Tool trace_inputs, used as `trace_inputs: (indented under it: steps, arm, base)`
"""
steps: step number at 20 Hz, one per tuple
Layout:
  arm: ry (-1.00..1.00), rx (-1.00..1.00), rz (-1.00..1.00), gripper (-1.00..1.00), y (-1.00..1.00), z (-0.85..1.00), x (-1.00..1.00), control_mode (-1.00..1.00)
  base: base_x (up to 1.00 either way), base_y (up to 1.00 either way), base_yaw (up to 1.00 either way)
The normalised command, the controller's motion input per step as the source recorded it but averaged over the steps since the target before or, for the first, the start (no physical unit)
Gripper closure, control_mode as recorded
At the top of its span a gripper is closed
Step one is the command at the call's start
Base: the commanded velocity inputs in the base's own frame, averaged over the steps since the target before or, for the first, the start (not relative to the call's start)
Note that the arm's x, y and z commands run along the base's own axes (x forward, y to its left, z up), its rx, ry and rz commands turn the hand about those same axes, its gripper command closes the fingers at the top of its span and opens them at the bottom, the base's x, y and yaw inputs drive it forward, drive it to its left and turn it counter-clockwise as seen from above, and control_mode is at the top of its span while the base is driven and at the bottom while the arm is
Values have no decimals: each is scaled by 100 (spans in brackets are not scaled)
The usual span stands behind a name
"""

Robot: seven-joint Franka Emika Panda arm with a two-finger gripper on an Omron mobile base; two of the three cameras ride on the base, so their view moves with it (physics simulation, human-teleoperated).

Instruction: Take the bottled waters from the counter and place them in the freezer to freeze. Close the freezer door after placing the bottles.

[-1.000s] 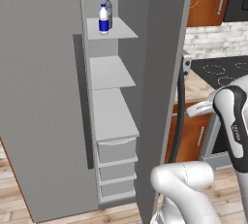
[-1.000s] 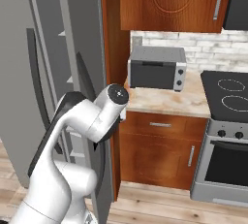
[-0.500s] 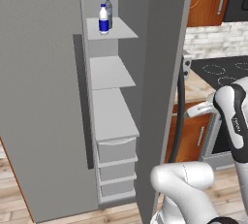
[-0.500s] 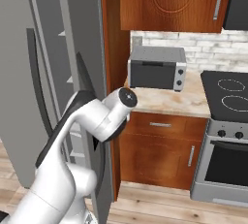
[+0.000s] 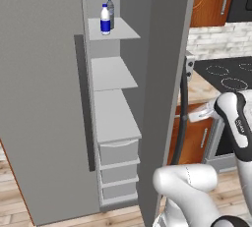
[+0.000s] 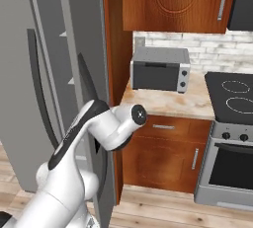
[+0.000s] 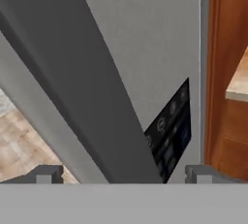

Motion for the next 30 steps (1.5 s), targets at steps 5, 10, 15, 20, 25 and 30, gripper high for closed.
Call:
trace_inputs:
  steps: [5,10,15,20,25,30]
  arm:
    - [-6,0,9,-100,0,-16,33,-100]
    - [-7,2,13,-100,0,-11,53,-100]
    - [-14,5,22,-100,0,-4,57,-100]
    - [-21,3,25,-100,0,-5,30,-100]
    - [-15,0,21,-100,12,-12,8,-100]
    - [0,0,-1,-100,41,0,0,-100]
  base:
    - [0,0,0]
    - [0,0,0]
    - [0,0,0]
    - [0,0,0]
    - [0,0,0]
    - [0,0,0]
